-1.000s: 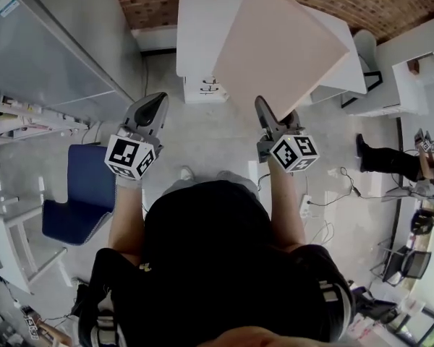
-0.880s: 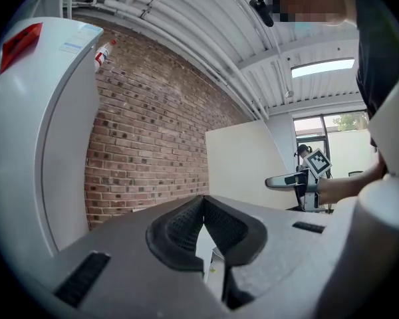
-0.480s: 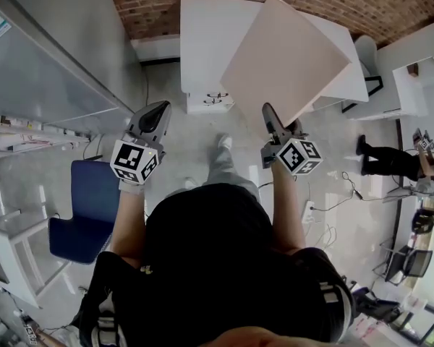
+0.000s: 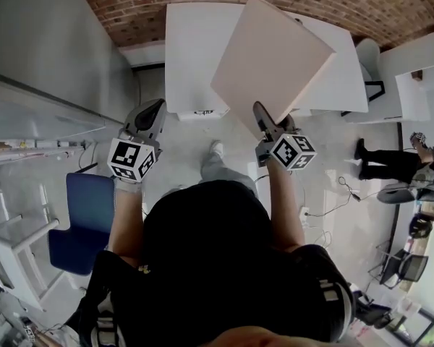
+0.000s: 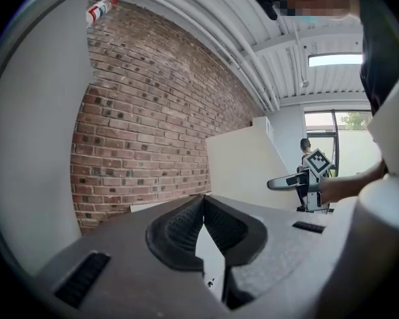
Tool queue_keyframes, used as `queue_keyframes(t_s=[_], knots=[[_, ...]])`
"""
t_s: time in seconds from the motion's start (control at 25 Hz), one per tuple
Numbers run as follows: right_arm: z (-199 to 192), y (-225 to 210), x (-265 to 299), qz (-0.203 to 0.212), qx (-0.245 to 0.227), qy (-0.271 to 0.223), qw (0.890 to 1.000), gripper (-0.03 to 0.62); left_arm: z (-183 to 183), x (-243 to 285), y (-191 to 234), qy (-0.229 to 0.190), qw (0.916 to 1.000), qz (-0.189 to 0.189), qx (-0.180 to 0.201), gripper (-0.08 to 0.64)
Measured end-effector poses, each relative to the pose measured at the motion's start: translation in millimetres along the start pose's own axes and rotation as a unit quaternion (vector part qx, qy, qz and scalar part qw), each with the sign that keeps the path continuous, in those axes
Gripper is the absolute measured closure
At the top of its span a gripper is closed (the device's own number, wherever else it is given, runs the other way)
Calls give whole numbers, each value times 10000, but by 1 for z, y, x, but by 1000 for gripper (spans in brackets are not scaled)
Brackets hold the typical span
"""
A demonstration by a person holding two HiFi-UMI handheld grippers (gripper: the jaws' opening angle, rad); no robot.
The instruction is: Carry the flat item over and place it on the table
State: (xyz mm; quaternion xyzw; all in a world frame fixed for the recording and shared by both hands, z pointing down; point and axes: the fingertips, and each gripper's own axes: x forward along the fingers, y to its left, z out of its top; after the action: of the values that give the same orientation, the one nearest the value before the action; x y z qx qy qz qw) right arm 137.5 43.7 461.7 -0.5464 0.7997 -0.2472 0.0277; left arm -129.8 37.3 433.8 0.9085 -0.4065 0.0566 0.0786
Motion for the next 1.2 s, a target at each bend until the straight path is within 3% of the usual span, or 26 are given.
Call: queue_keyframes(t_s=[0.32, 0.64, 0.92, 1.2], knots=[[22, -88, 41, 31, 151, 394, 9991, 325, 16, 104, -15, 176, 9997, -131, 107, 555], [14, -154, 78, 53, 255, 935, 9953, 324, 14, 171, -20, 416, 9989, -143, 160, 557], [-5, -177, 111, 21, 420, 1388, 9894, 324, 3, 186, -5, 588, 9982, -108, -10, 555], [-29, -174, 152, -86, 545, 1719, 9836, 321, -10, 191, 37, 735, 9967, -111, -327, 555]])
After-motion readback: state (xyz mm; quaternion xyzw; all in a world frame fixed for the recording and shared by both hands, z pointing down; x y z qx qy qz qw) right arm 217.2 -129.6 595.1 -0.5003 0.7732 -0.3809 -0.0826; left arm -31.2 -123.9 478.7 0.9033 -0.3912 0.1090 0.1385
